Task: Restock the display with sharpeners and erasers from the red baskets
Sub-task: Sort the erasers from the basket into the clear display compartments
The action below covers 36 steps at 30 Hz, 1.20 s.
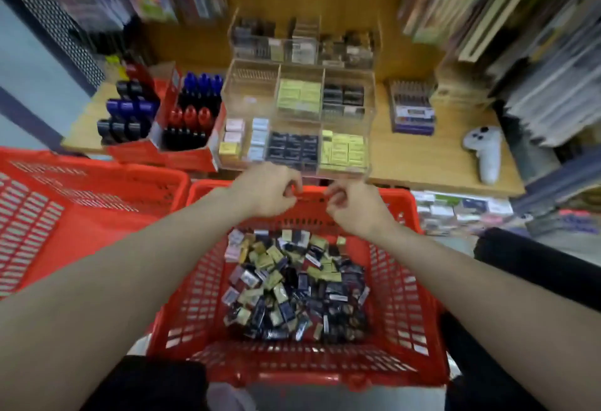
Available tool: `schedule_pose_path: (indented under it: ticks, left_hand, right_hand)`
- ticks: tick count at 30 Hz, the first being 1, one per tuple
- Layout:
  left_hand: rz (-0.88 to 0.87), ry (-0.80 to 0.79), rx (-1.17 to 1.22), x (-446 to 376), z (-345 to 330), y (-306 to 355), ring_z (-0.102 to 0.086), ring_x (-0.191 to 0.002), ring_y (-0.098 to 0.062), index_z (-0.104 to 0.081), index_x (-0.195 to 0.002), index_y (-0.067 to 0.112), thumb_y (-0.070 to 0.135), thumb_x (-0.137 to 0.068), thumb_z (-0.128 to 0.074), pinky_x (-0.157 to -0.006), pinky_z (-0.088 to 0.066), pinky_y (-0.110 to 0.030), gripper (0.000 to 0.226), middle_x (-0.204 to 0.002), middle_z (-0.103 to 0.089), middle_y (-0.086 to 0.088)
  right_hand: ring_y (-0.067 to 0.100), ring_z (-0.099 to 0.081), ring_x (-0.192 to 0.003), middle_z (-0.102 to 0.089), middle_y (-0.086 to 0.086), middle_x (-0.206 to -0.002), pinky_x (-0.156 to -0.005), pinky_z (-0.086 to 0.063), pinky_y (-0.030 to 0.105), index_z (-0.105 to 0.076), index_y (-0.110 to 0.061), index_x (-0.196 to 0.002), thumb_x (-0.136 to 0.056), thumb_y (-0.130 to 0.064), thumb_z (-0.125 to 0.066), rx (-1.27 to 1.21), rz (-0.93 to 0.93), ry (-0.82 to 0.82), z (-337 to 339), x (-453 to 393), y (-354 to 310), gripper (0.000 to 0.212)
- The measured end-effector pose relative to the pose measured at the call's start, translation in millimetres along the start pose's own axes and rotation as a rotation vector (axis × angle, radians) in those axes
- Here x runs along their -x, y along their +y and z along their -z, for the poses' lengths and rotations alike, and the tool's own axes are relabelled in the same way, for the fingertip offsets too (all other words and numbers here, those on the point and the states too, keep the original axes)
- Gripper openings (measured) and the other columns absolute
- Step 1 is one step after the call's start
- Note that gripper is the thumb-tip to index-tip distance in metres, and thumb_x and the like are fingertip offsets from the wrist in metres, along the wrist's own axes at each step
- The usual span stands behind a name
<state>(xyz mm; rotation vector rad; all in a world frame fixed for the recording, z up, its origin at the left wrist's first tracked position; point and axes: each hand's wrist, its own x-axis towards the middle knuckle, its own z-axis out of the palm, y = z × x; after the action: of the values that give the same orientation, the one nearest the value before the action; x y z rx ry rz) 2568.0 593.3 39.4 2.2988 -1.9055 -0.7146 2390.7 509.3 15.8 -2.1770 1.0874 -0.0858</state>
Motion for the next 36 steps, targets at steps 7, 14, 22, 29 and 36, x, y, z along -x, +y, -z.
schedule_pose_path:
  ticks: [7, 14, 22, 29, 36]
  left_hand:
    - [0.176, -0.374, 0.104, 19, -115, -23, -0.061, -0.108, -0.022, -0.059, -0.126, 0.019, 0.022, -0.096, -0.058, -0.089, -0.051, -0.033, 0.030, -0.121, -0.063, -0.004]
    - [0.152, -0.492, 0.207, 4, -204, -17, -0.060, -0.111, -0.021, -0.058, -0.126, 0.019, 0.023, -0.094, -0.064, -0.091, -0.051, -0.031, 0.033, -0.123, -0.063, -0.002]
    - [0.136, -0.377, -0.136, 14, -266, -1, -0.055, -0.109, -0.027, -0.045, -0.133, 0.017, 0.040, -0.090, -0.065, -0.074, -0.042, -0.033, 0.052, -0.109, -0.065, -0.009]
    - [0.461, -0.134, 0.373, 24, -257, -13, -0.065, -0.091, -0.023, -0.067, -0.108, 0.017, 0.014, -0.095, -0.060, -0.072, -0.048, -0.028, 0.015, -0.106, -0.068, -0.007]
    - [0.933, 0.022, 1.447, 40, -232, -30, -0.070, -0.095, -0.024, -0.054, -0.101, 0.006, -0.004, -0.091, -0.062, -0.066, -0.059, -0.025, 0.016, -0.117, -0.064, -0.020]
  right_hand:
    - [0.028, -0.065, -0.101, -0.071, 0.011, -0.106, -0.081, -0.048, 0.026, -0.070, -0.008, -0.110, -0.089, -0.011, -0.061, 0.000, -0.365, -0.203, -58, 36, 101, 0.023]
    - [0.025, -0.067, -0.099, -0.073, 0.012, -0.102, -0.084, -0.048, 0.028, -0.071, -0.005, -0.102, -0.087, -0.007, -0.062, 0.163, -0.412, -0.308, -112, 36, 151, 0.019]
    - [0.026, -0.061, -0.095, -0.062, 0.007, -0.105, -0.080, -0.050, 0.035, -0.062, -0.012, -0.105, -0.085, -0.008, -0.067, 0.119, -0.352, -0.139, -151, 60, 165, 0.021]
    - [0.013, -0.055, -0.104, -0.056, -0.008, -0.114, -0.083, -0.050, 0.032, -0.057, -0.026, -0.112, -0.084, -0.042, -0.072, 0.175, -0.088, -0.341, -169, 64, 150, 0.035]
    - [0.020, -0.057, -0.103, -0.056, -0.002, -0.113, -0.081, -0.049, 0.036, -0.057, -0.020, -0.113, -0.092, -0.030, -0.064, 0.206, -0.139, -0.250, -200, 65, 131, 0.024]
